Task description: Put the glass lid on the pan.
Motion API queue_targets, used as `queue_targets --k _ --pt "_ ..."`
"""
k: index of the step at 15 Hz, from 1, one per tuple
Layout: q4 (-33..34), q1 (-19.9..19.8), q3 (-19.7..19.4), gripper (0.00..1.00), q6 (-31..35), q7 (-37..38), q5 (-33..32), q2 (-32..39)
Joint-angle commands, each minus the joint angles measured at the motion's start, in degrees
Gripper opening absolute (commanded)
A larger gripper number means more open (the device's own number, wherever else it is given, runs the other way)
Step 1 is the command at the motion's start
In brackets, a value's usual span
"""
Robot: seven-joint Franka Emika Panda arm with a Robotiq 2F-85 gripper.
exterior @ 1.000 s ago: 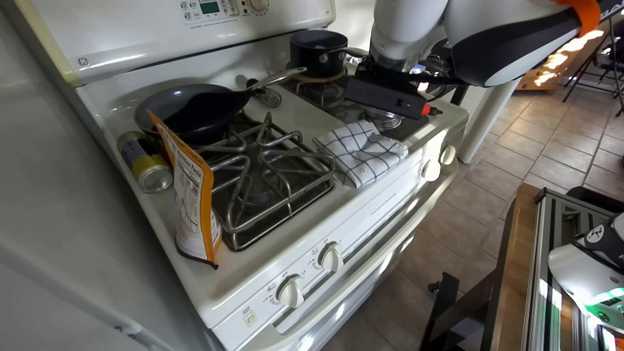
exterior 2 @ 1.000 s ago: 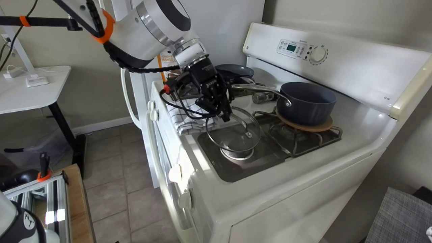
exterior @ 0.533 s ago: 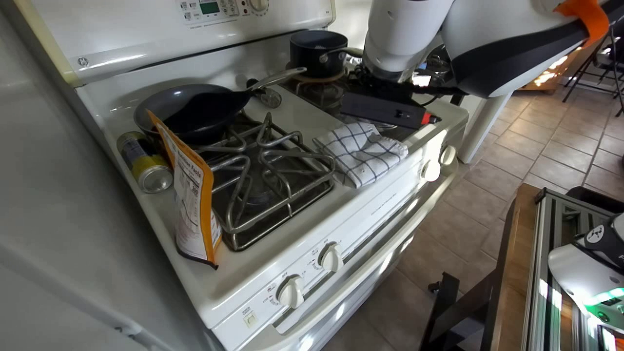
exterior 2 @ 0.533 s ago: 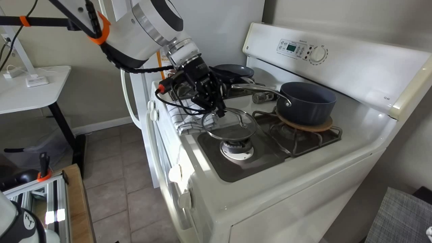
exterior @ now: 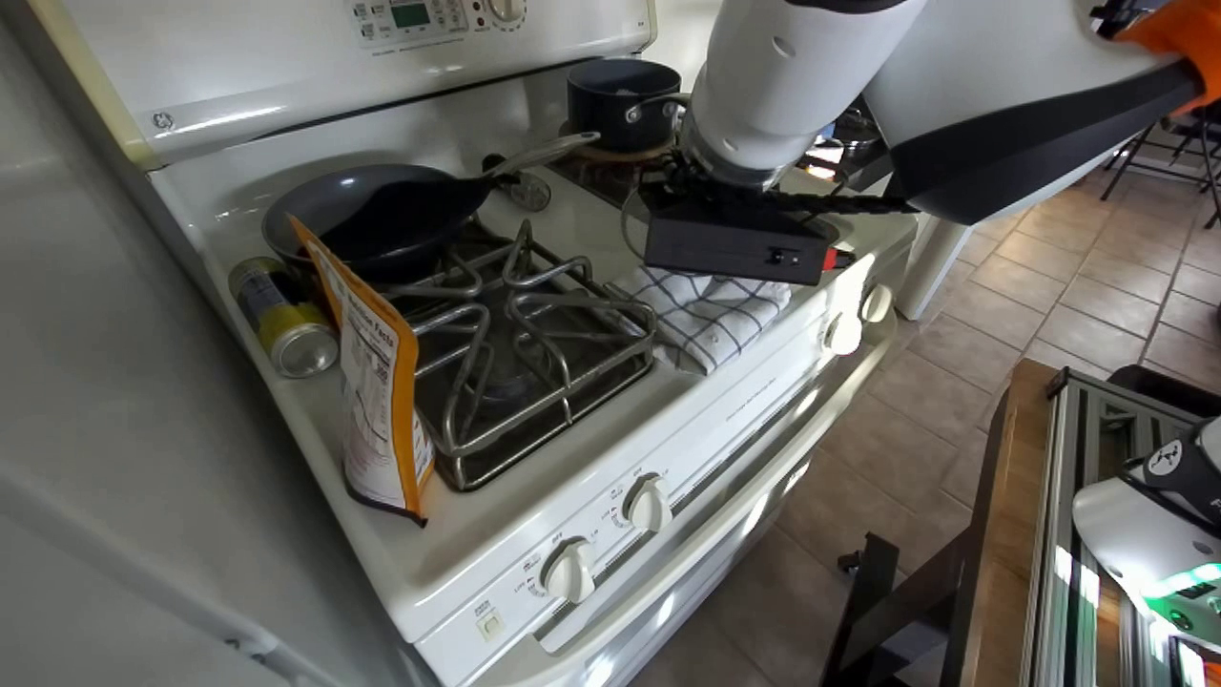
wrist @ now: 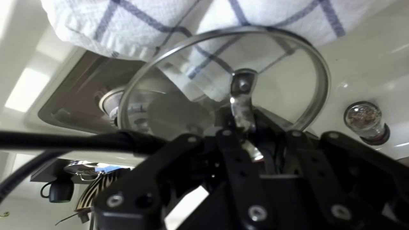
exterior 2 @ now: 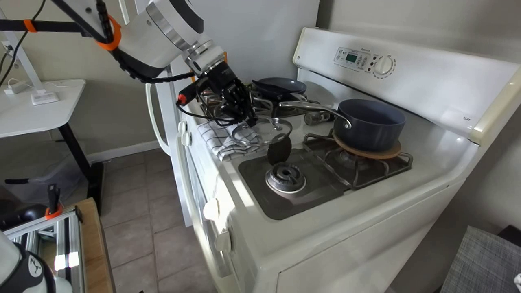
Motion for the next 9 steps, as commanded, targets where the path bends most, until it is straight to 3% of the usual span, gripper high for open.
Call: queue_targets --k 1,9 --pt "0.2 -0.3 -0.7 0.04 5.2 -0.1 0.4 0.1" --pt "-1.0 0.2 -0.3 0.04 8.0 -3.4 -0.4 -2.5"
